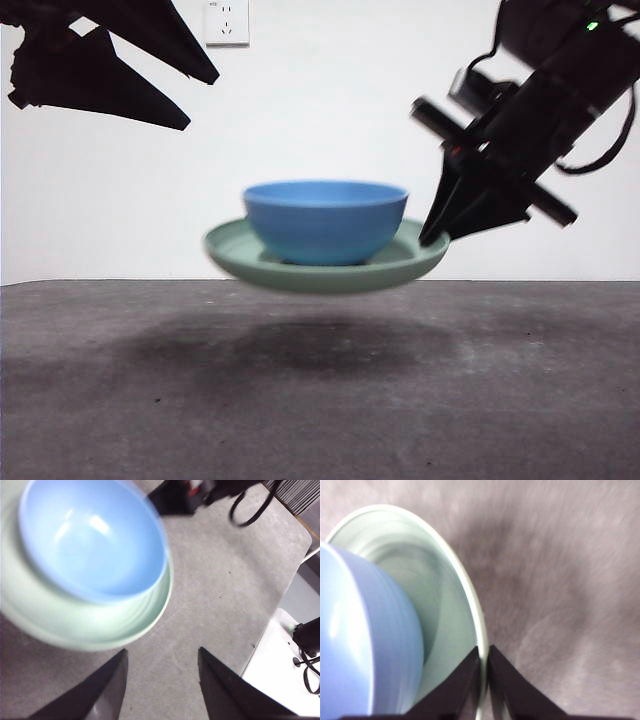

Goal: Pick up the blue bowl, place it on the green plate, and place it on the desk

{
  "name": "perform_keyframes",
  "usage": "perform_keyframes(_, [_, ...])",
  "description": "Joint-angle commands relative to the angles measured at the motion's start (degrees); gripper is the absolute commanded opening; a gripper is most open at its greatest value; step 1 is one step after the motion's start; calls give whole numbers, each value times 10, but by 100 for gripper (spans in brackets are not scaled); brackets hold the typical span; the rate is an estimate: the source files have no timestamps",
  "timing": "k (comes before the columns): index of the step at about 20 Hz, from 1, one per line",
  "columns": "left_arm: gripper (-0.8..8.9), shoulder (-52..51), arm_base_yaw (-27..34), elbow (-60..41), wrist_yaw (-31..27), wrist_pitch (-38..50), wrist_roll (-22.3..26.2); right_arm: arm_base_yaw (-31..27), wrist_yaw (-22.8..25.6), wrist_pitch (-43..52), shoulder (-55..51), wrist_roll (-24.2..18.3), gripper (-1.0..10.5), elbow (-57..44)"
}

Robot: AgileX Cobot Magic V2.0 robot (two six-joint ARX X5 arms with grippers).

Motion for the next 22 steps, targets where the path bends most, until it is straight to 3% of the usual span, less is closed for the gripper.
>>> perform_keyframes(1, [226,3,-3,5,3,3,-1,16,10,22,26,26,15,8])
perform_keyframes(11, [226,3,-3,5,3,1,-1,32,16,64,93,57,15,8])
perform_keyframes(22, [226,3,-3,5,3,-1,-1,31,30,59,111,57,16,8])
